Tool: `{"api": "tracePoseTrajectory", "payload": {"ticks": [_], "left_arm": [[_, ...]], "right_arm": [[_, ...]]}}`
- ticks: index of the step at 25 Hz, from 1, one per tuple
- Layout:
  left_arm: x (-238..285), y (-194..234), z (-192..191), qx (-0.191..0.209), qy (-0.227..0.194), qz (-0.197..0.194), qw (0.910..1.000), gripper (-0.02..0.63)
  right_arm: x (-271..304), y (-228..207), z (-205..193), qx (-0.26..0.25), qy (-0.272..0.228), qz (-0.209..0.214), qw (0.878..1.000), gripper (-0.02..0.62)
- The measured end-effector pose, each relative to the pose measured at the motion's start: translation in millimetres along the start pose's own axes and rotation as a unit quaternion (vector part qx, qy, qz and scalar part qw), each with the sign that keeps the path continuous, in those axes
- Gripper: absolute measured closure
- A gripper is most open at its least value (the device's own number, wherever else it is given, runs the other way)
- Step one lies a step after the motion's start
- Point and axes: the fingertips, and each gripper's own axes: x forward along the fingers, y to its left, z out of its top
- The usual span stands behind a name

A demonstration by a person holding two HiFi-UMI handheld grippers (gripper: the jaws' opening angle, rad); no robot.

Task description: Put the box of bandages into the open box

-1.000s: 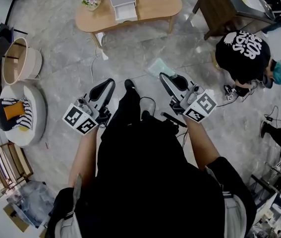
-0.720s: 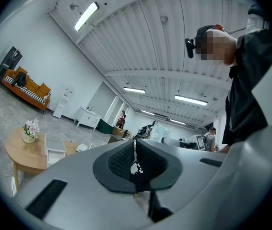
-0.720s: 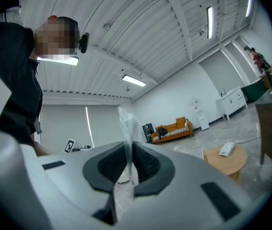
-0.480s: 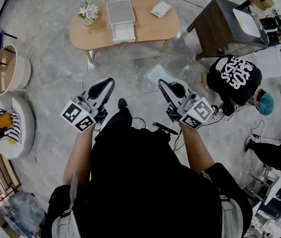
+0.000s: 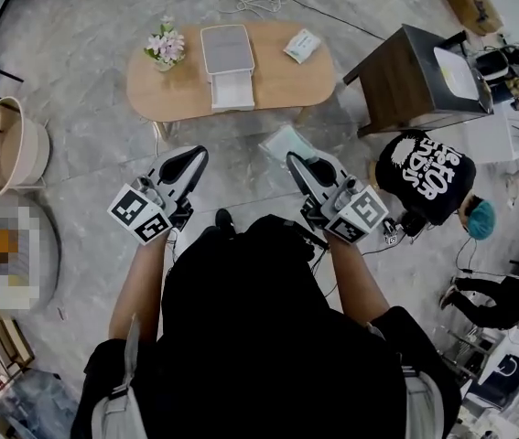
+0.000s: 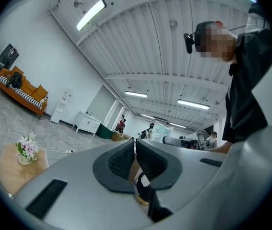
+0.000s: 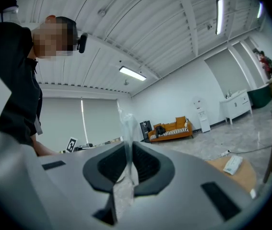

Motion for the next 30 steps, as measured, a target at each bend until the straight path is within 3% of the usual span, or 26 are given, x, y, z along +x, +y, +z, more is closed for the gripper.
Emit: {"api": "tracePoseTrajectory", "payload": {"ticks": [8,18,30], "left_arm": [[32,35,-2,-0.02,0.0,-0.015,0.9997,0.58],[93,114,11,-0.041,0.004,0.007,0.9991,0.58],[180,219,57,-0.029,0.004,0.089,0.9956,0.58]], "right_arm": [[20,-47,5,-0.003,0.018,-0.027,0.999,0.56],[79,-137,13,0.021,0.031,-0.021,0.999,0.56],[187,-281,27,0.029,0.082,0.067,0.994,0.56]]}}
